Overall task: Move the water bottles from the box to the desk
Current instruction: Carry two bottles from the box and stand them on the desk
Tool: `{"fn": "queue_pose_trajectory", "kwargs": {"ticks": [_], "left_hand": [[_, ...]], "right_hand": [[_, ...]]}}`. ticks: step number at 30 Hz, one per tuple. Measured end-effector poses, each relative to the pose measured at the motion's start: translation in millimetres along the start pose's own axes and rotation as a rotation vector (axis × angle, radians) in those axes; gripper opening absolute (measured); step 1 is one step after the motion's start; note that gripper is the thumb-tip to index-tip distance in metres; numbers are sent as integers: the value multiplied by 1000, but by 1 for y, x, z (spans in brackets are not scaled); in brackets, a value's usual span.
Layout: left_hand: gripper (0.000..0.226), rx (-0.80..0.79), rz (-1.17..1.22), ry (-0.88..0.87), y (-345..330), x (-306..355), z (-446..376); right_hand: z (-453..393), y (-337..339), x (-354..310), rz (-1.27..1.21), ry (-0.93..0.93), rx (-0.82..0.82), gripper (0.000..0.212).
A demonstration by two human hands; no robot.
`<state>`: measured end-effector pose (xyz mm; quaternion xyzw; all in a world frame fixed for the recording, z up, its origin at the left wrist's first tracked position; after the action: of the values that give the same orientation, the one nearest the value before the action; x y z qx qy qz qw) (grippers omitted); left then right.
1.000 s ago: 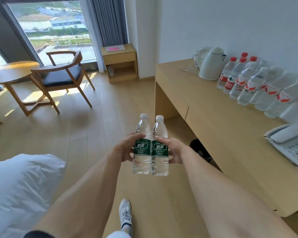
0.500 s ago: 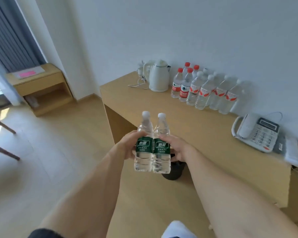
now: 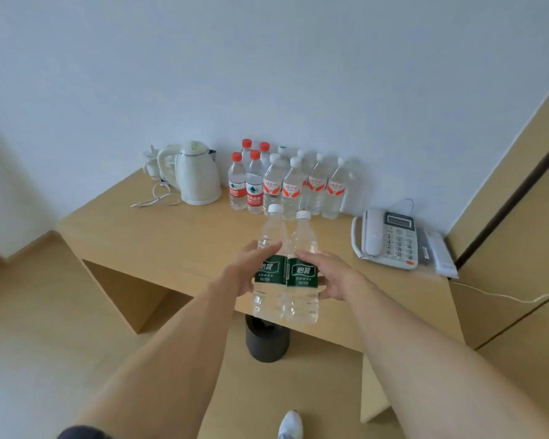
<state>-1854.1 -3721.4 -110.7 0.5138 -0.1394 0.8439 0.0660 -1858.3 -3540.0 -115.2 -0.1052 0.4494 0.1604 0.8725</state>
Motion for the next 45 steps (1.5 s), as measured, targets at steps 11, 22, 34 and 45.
{"fn": "queue_pose_trajectory", "kwargs": {"ticks": [11, 22, 34, 45], "left_hand": [[94, -8, -86, -110, -18, 63, -120], [58, 28, -557, -289, -23, 89, -184], [48, 85, -673, -279, -26, 104, -218], [71, 125, -887, -276, -21, 108, -220]], "right_hand": [[-68, 88, -52, -176, 151, 115, 71], [-101, 139, -76, 13, 251, 287, 68], [-129, 171, -79, 226, 232, 456, 68], [-143, 178, -77, 243, 220, 440, 73]]}}
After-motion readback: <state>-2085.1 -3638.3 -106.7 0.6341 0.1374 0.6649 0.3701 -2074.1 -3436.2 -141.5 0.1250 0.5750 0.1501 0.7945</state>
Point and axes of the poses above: each hand's wrist, its own z-axis away from the middle knuckle, its own y-axis out of the back of the hand, x = y × z, the point moved 6 cm from there along -z, towards the middle knuckle, and after that the axes turned 13 degrees about -x, right-handed, at the moved point
